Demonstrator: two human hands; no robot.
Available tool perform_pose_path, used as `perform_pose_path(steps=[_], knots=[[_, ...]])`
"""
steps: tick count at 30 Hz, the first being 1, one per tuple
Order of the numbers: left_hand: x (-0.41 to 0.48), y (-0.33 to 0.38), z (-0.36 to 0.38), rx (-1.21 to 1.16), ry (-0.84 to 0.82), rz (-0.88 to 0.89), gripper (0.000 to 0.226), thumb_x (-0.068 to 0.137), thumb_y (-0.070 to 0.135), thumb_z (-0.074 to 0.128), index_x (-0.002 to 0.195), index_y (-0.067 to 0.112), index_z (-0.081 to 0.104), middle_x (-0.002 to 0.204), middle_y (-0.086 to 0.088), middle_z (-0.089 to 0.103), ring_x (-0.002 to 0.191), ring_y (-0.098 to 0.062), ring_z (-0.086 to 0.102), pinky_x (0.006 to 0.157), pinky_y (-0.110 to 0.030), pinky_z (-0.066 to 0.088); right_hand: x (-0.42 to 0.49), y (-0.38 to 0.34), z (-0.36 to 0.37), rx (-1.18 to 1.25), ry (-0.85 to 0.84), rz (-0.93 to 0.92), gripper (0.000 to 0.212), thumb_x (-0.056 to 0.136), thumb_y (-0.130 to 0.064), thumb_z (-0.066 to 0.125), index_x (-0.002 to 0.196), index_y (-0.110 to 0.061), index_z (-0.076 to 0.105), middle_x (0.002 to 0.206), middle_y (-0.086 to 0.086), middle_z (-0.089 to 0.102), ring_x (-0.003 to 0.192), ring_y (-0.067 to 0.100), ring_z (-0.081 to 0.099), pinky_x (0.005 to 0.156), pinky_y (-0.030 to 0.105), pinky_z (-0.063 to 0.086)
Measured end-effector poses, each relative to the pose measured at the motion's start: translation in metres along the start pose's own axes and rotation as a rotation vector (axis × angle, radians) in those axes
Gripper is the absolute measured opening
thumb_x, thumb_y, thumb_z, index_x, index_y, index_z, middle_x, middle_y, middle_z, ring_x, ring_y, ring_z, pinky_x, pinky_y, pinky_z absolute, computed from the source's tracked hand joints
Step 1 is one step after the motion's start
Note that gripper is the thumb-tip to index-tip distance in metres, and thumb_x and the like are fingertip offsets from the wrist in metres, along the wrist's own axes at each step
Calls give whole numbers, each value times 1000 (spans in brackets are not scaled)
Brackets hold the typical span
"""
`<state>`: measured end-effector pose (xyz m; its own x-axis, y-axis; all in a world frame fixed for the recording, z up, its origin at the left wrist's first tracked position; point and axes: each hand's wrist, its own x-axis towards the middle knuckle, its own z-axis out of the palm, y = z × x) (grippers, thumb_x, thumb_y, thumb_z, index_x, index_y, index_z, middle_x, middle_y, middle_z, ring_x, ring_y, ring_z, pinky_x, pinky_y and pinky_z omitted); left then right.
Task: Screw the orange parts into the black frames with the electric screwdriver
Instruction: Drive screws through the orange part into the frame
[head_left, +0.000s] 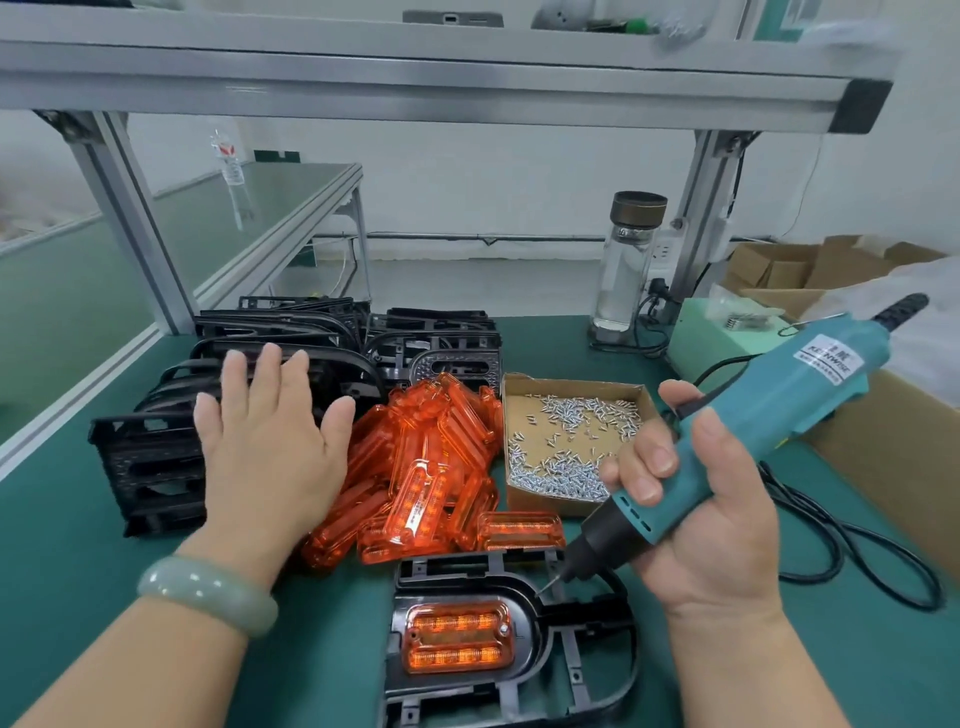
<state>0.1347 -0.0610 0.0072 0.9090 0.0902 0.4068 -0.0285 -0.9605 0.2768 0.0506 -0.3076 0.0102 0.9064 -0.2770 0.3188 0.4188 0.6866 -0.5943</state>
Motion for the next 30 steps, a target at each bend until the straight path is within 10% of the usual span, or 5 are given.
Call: perform_pose_path(steps=[11,15,21,30], knots=[[22,14,7,-5,12,6,58,92,40,48,140,11,38,150,-11,34,142,-32,18,113,-53,11,4,-1,-4,15,24,19,19,84,-25,49,90,-19,66,53,-4,45,41,9,44,53,26,50],[13,59,-4,-248,109,353,35,86,18,60,120,9,59,121,-10,61,118,-29,51,106,-41,32,6,-2,-3,13,37,22,17,77,-28,57,85,-20,69,53,-4,44,40,9,43,52,25,49],[3,143,11,-116,-504,758,33,95,17,49,125,28,60,123,-1,63,113,-19,57,96,-28,40,6,-4,-5,7,36,23,28,71,-33,62,95,-16,61,53,-5,45,40,8,44,53,24,50],[5,170,40,-67,-866,563,27,94,-1,47,119,-6,57,122,-25,57,115,-40,53,99,-47,43,9,-7,-10,33,59,7,26,77,-32,58,97,-16,58,54,-6,45,41,6,44,54,25,51]])
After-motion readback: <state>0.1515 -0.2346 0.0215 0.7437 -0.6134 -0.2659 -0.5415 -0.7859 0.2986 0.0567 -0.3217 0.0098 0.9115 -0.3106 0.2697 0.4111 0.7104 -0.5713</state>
